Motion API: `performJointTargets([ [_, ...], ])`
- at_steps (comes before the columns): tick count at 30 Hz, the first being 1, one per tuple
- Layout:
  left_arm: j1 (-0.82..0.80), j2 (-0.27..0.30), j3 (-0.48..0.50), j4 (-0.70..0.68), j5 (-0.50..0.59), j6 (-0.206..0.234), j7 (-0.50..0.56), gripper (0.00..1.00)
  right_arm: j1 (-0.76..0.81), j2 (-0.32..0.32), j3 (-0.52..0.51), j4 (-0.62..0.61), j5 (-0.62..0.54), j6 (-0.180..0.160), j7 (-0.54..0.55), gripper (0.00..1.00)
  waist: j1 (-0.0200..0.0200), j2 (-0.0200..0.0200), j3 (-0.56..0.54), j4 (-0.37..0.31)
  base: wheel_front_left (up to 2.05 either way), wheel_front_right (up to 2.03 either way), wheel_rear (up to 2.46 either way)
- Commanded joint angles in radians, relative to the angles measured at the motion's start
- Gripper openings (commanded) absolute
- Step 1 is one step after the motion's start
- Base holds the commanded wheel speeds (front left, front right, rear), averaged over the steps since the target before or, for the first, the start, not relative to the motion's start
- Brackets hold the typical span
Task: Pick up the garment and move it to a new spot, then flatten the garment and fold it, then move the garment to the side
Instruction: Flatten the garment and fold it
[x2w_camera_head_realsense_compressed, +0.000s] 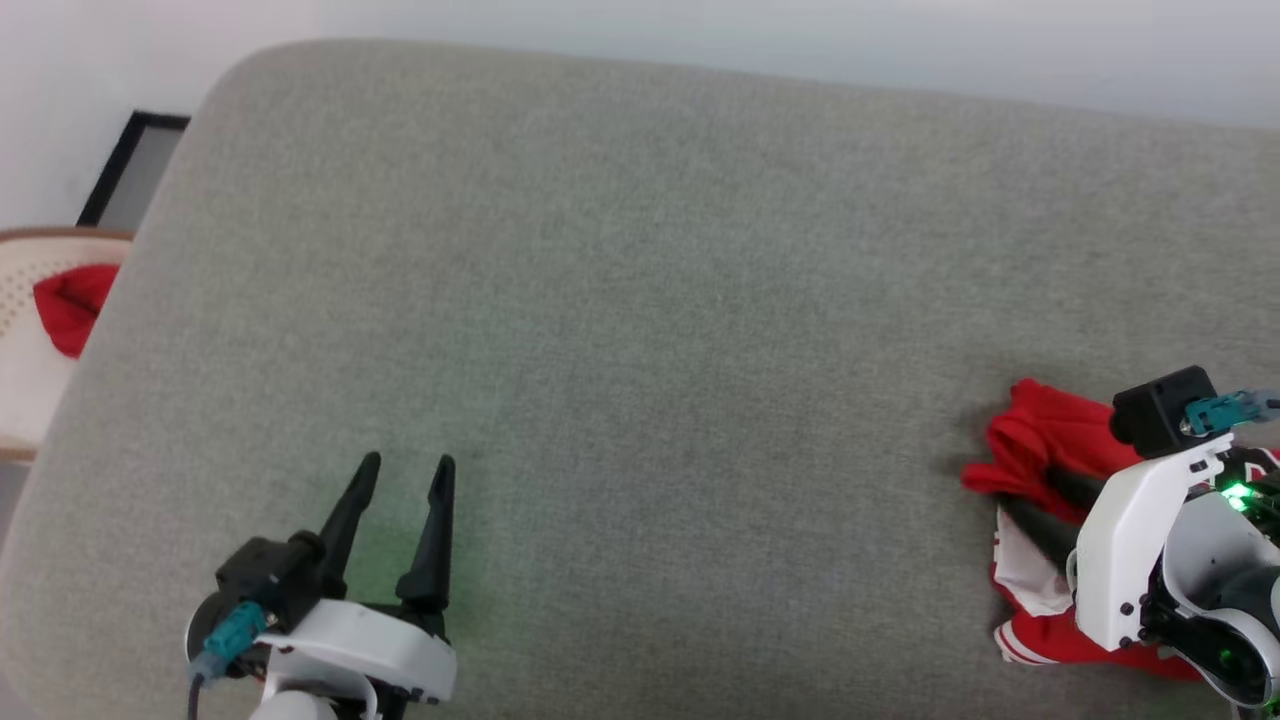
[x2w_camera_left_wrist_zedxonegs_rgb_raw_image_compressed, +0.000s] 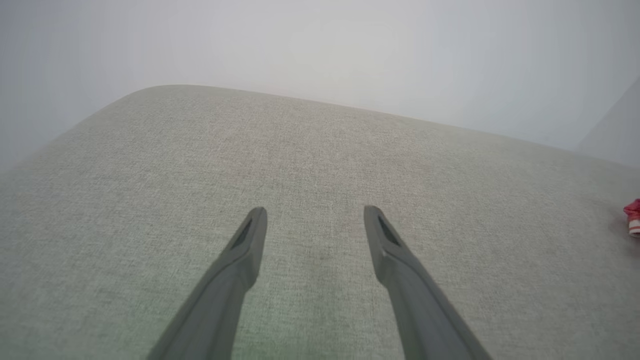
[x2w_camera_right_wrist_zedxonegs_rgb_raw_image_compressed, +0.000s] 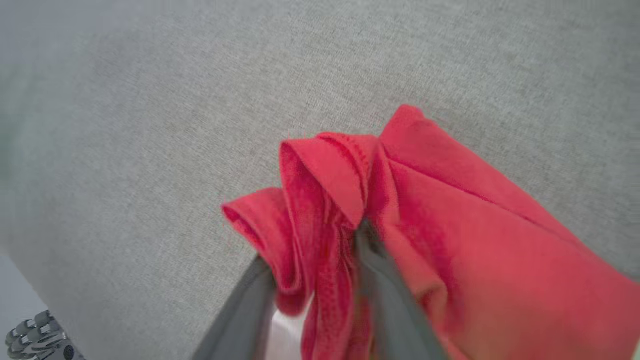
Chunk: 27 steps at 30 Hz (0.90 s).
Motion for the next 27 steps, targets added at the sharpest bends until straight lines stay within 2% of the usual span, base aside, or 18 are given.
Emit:
performJointTargets([
  [1, 0.013, 0.003, -0.002, 0.003, -0.005, -0.002, 0.0, 1.0, -0.011, -0.002, 0.002, -0.003, 0.017, -0.001, -0.019, 1.0, 0.0, -0.0001, -0.034, -0.02, 0.0, 0.0, 0.0],
  [5, 0.025, 0.013, -0.011, 0.011, -0.012, -0.002, 0.0, 1.0, -0.016, -0.016, -0.001, -0.007, 0.046, -0.001, -0.066, 1.0, 0.0, -0.0001, -0.071, -0.045, 0.0, 0.0, 0.0],
  [9, 0.032, 0.021, -0.033, 0.03, -0.027, -0.002, 0.0, 1.0, -0.023, -0.045, 0.023, -0.001, 0.084, -0.001, -0.161, 1.0, 0.0, -0.0001, -0.107, -0.073, 0.0, 0.0, 0.0],
  [17, 0.021, 0.02, -0.064, 0.097, -0.062, -0.002, 0.0, 1.0, -0.025, -0.102, 0.019, 0.183, 0.086, -0.001, -0.441, 1.0, 0.0, -0.0001, -0.164, -0.119, 0.0, 0.0, 0.0],
  [23, 0.042, 0.021, -0.057, 0.136, -0.071, -0.002, 0.0, 1.0, -0.021, -0.071, -0.016, 0.329, 0.07, -0.001, -0.653, 1.0, 0.0, -0.0001, -0.215, -0.151, 0.0, 0.0, 0.0],
  [27, 0.065, 0.022, -0.038, 0.127, -0.059, -0.002, 0.0, 1.0, 0.007, -0.059, -0.013, 0.362, 0.046, -0.001, -0.74, 1.0, 0.0, -0.0001, -0.247, -0.165, 0.0, 0.0, 0.0],
])
